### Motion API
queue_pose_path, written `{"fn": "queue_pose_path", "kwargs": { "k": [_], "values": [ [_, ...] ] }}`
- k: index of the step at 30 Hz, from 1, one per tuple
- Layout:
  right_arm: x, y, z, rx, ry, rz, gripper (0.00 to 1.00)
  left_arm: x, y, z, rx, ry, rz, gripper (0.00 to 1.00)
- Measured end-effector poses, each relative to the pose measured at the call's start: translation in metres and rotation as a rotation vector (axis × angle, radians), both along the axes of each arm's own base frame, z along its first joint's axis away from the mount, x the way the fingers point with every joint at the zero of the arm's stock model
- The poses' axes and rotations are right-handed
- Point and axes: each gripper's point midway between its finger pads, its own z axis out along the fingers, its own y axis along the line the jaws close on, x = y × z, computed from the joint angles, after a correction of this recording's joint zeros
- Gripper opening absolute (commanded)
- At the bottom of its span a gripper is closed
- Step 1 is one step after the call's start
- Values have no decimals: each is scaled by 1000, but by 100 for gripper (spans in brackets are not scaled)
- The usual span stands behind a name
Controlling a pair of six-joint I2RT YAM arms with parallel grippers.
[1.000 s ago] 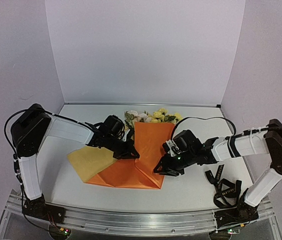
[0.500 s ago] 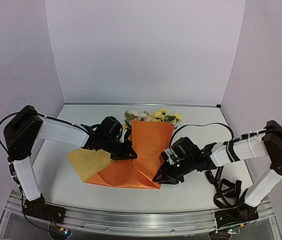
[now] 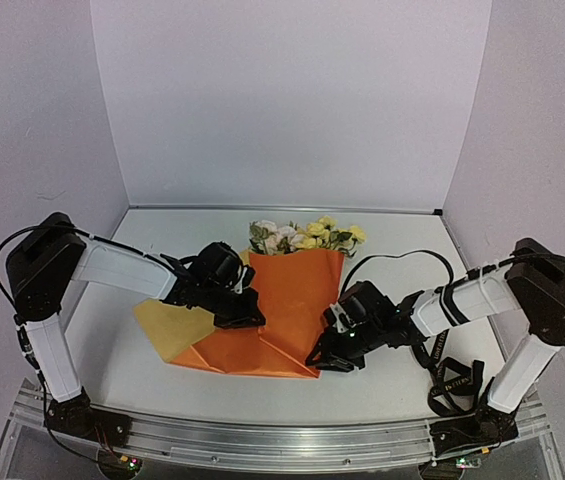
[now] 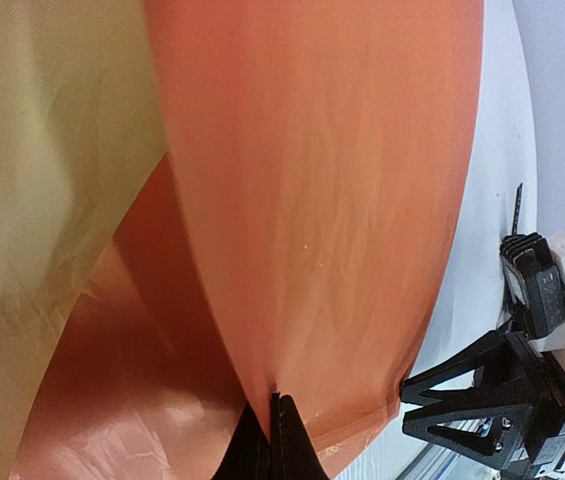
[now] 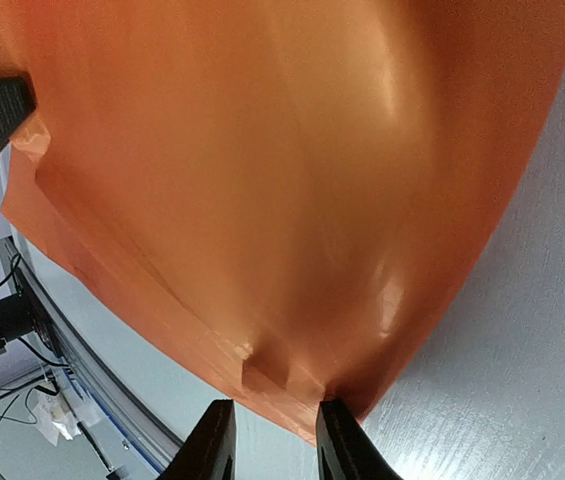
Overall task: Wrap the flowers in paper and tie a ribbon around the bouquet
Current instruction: Press the fold line on the 1/4-folded wrapping paper.
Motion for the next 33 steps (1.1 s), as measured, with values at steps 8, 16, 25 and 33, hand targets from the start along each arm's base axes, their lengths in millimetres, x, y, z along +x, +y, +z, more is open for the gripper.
{"fn": "queue_pose_path", "kwargs": {
  "k": [8, 16, 25, 33],
  "values": [
    [2, 2, -5, 6, 16, -25, 27, 4, 6, -5, 36, -23, 20, 13],
    [2, 3, -6, 3, 30, -33, 26, 6, 24, 28, 97, -122, 7, 28],
    [2, 3, -6, -5, 38, -36, 26, 2, -18, 89, 12, -265, -119, 13],
    [2, 3, -6, -12, 44, -36, 27, -36, -36, 13, 64, -106, -247, 0]
  ]
}}
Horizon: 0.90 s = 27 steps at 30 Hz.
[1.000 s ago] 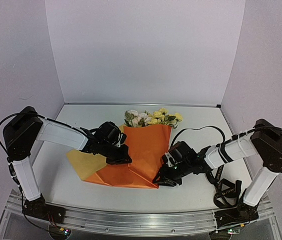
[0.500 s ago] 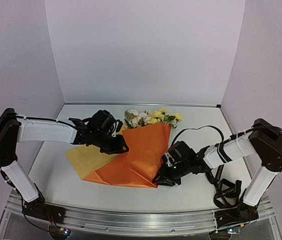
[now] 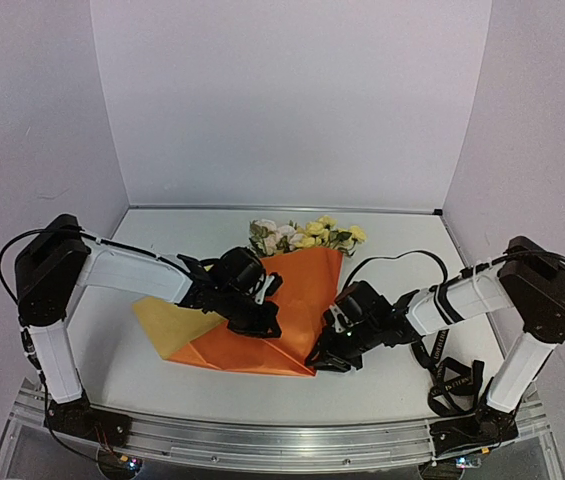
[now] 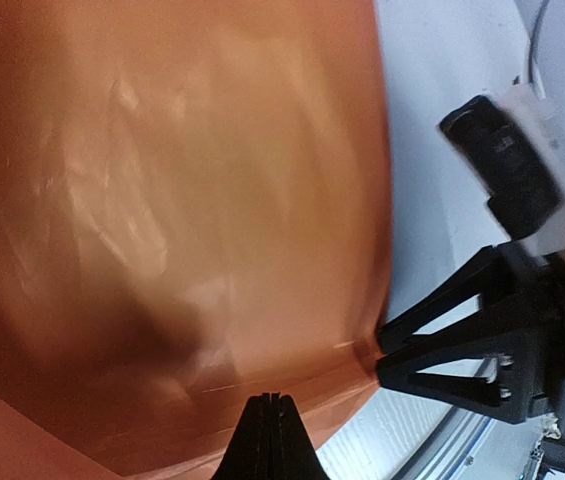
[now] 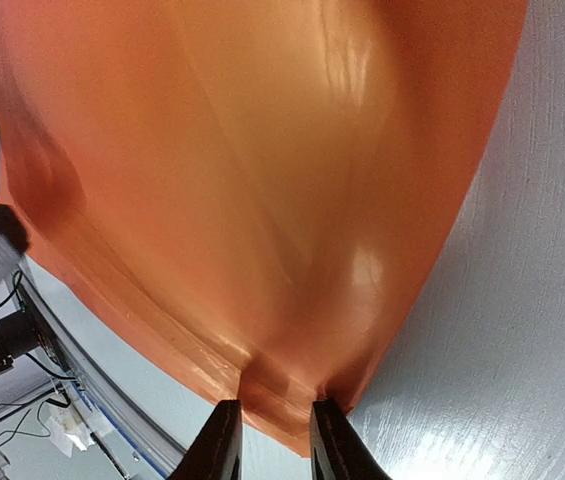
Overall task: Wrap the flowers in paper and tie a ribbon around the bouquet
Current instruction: Press the fold line on the 1/4-folded wrapping paper.
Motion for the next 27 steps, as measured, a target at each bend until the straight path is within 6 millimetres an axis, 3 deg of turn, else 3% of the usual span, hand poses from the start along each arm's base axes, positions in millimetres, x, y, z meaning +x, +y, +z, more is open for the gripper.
{"fn": "queue_pose_path", "kwargs": {
  "k": [5, 8, 21, 27],
  "values": [
    [1, 1, 2, -5, 5, -1, 30, -12, 15, -33, 56, 57, 5, 0],
    [2, 1, 3, -7, 10, -7, 33, -16, 21, -43, 80, 78, 20, 0],
    [44, 5, 20, 114, 34, -157, 35, -12, 21, -49, 86, 82, 51, 0],
    [59, 8, 13, 151, 58, -212, 35, -11, 19, -49, 84, 82, 50, 0]
  ]
}}
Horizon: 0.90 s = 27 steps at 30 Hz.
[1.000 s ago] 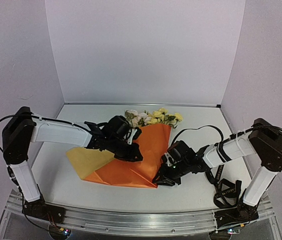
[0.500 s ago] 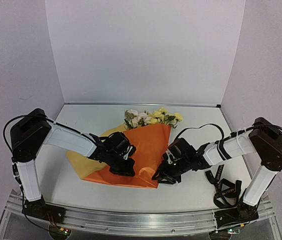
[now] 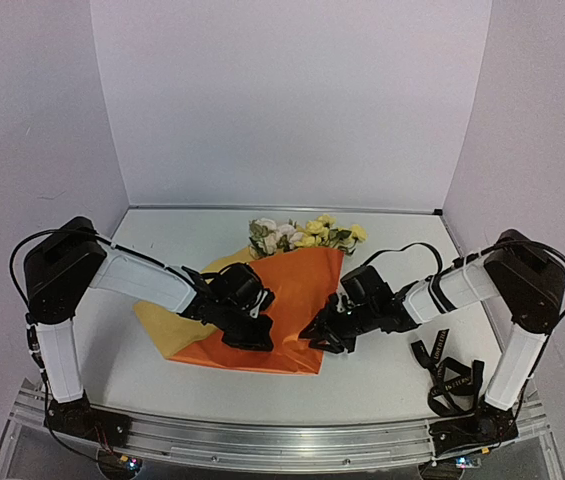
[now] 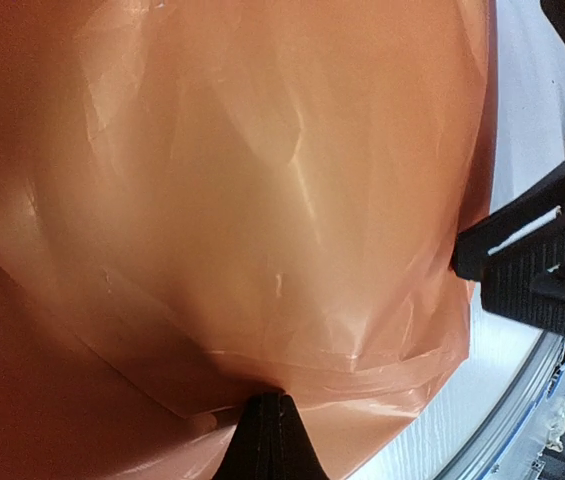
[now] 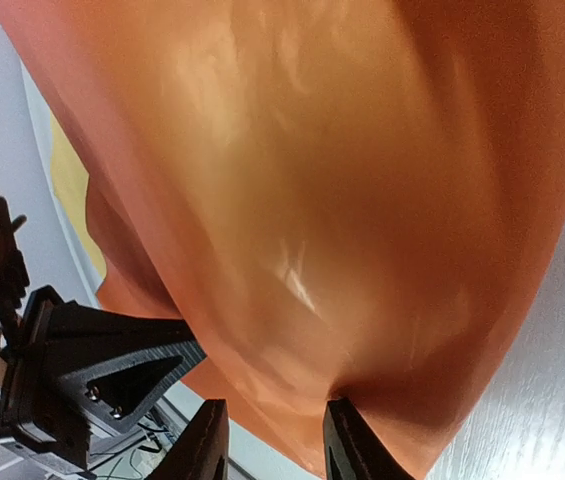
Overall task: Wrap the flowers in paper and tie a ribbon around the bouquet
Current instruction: Press the fold line on the 1/4-folded wrapping paper.
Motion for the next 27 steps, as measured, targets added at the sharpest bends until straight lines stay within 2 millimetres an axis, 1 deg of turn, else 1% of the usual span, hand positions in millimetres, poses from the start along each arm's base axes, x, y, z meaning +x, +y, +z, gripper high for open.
{"fn": "queue_pose_path", "kwargs": {
  "k": [5, 14, 23, 27],
  "values": [
    [21, -9, -7, 27, 19, -66, 35, 1, -1, 0, 1, 0, 0, 0],
    [49, -23, -6, 62, 17, -153, 35, 3, -4, 0, 2, 1, 0, 0],
    [93, -33, -6, 86, -5, -259, 35, 3, -5, 0, 2, 0, 0, 0],
    [112, -42, -6, 89, -17, -306, 35, 4, -5, 0, 4, 2, -1, 0]
  ]
}}
